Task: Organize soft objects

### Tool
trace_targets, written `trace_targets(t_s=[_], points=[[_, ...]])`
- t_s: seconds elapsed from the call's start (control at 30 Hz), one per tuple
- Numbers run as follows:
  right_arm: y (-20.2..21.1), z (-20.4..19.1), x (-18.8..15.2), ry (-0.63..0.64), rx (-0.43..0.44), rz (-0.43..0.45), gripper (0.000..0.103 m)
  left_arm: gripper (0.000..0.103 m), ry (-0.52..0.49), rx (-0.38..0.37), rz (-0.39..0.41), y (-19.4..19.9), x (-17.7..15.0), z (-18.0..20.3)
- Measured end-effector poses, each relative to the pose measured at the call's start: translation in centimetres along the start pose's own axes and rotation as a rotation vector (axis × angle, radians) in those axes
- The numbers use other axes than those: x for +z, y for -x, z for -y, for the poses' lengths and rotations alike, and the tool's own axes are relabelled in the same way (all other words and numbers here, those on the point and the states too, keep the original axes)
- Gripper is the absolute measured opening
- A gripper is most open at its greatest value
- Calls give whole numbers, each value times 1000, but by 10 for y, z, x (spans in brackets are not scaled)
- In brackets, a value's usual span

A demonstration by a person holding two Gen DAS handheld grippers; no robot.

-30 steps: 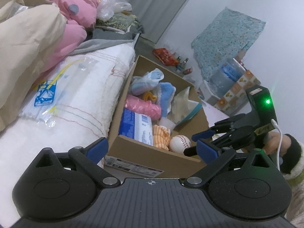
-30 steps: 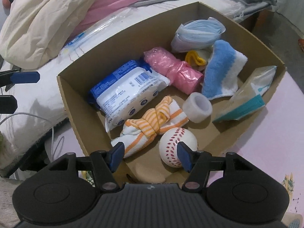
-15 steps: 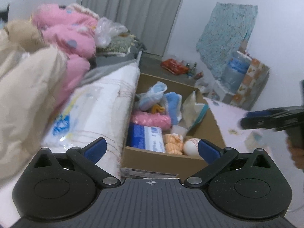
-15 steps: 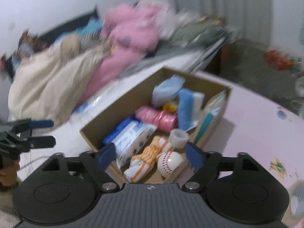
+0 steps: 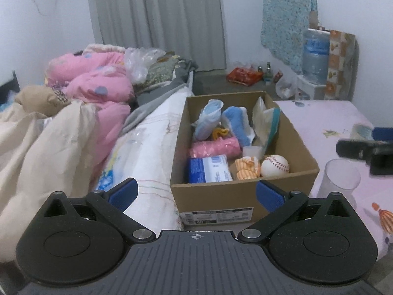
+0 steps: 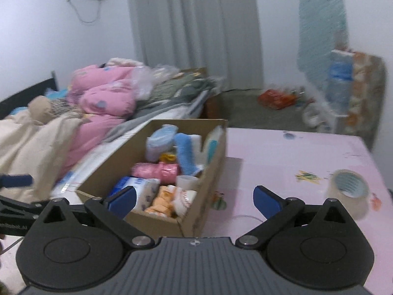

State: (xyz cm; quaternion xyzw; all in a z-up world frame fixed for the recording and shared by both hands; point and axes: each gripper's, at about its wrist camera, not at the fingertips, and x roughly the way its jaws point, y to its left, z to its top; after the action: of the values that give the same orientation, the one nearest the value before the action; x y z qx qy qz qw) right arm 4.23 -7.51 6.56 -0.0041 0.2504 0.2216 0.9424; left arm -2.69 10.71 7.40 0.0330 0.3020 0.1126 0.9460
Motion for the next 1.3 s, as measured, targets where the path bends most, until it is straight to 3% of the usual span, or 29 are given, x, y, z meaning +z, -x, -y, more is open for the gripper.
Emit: trace_targets(t_s=[0.13, 0.3, 0.47, 0.67, 1.3], points=[[8, -17, -17, 58, -124, 15, 46, 103, 17, 9, -37, -4, -1, 5], [8, -22, -23, 74, -139, -24, 46, 103, 128, -39, -157, -16, 1, 3], [0, -21, -27, 47, -89, -96, 46, 103, 219, -20, -203, -21, -4, 6], [-4, -11, -23, -22, -42, -121, 46, 103, 196, -1, -224, -24, -8, 22], [-18, -9, -25, -26, -58, -174, 46, 103, 237, 23, -248, -33, -10, 20]])
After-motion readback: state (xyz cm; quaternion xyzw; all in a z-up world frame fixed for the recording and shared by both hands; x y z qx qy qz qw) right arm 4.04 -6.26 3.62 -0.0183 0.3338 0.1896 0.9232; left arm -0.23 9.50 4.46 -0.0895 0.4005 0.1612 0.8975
